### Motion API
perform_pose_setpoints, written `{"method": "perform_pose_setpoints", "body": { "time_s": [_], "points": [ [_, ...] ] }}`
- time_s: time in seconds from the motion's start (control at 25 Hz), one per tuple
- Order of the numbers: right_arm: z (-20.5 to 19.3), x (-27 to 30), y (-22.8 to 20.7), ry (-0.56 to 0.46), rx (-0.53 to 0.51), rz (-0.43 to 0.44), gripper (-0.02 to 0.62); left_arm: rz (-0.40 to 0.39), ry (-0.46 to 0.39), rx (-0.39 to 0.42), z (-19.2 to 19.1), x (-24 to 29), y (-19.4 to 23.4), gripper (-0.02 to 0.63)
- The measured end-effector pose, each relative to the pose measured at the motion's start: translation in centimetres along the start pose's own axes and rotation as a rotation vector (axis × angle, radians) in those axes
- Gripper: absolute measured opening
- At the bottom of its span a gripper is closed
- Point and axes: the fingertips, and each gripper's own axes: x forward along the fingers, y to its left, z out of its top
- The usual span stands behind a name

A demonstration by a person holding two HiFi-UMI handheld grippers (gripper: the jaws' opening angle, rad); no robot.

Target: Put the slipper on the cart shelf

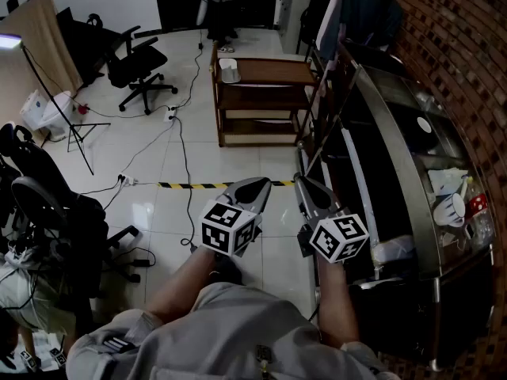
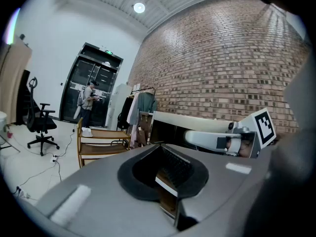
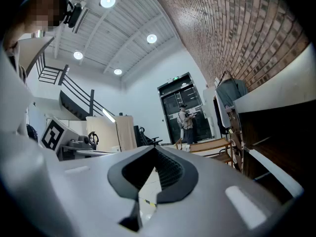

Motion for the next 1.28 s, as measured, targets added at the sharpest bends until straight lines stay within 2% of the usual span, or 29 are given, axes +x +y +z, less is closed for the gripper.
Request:
{"method": "perform_pose_setpoints", "body": {
  "time_s": [0.28,0.56,1.0,1.28],
  "points": [
    [0.7,3.7,-1.3,-0.007,-0.011,0.004,-0.002,0.015,0.001,-0.018,0.3,1.8,3.7,0.008],
    [0.6,10.3,-3.5,0.021,-0.015,0.006,-0.002,0.011,0.006,-0.040,1.4,5.8,9.7,0.008],
    [1.0,25.4,-6.7,0.081,-0.007,-0.004,-0.002,0.016,0.025,-0.048,5.3,11.6,23.7,0.008],
    [1.2,32.5,-7.9,0.110,-0.006,-0.002,-0.002,0.022,0.027,-0.065,6.4,13.9,30.3,0.008]
  ]
}}
